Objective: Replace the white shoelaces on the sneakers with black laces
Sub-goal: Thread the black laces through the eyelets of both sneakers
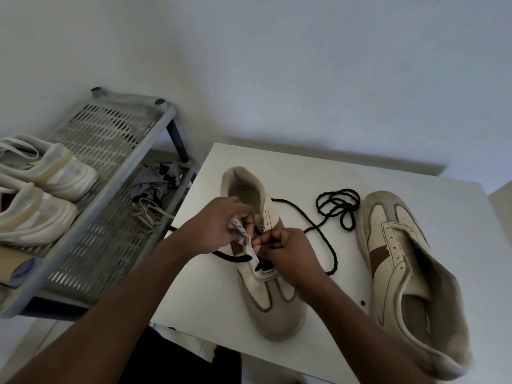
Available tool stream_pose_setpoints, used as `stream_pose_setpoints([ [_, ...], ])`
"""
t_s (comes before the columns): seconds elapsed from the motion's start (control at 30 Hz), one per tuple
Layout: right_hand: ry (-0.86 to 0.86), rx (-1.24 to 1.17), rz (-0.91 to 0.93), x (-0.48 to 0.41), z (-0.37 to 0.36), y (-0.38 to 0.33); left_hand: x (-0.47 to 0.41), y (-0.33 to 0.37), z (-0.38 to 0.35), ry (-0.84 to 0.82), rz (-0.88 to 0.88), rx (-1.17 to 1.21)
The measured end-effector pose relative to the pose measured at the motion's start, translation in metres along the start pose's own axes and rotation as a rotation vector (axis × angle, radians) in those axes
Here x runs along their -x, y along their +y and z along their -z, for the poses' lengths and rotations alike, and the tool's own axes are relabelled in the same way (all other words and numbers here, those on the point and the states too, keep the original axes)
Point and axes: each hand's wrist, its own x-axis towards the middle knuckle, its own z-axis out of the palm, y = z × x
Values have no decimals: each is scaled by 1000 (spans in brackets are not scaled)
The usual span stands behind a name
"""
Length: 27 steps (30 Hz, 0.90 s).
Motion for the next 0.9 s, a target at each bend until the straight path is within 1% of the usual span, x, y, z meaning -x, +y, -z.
stream_pose_setpoints([
  [0.1, 57, -48, -6, 4, -14, 5, -1, -6, 1, 27, 23, -18],
  [0.2, 112, -87, -24, 5, -21, 8, 2, -8, 2, 79, 10, -43],
  [0.27, 121, -68, -4, 4, -21, 8, 9, -8, 2, 124, 41, -51],
  [0.33, 129, 92, 90, 4, -20, 7, 20, -3, -5, 224, 132, -22],
  [0.43, 170, 440, 354, 3, -18, 7, 33, 12, -20, 506, 255, 69],
  [0.47, 174, 527, 427, 3, -16, 8, 36, 16, -24, 564, 283, 68],
  [0.5, 174, 592, 474, 2, -15, 8, 39, 19, -29, 569, 321, 63],
  [0.6, 186, 719, 518, 1, -9, 9, 46, 32, -43, 446, 476, 55],
  [0.7, 212, 838, 542, 2, -6, 11, 45, 45, -55, 435, 541, 54],
  [0.8, 249, 843, 555, 2, -5, 15, 40, 50, -59, 453, 600, 51],
  [0.9, 268, 799, 521, -1, -2, 17, 37, 52, -63, 489, 633, 47],
])
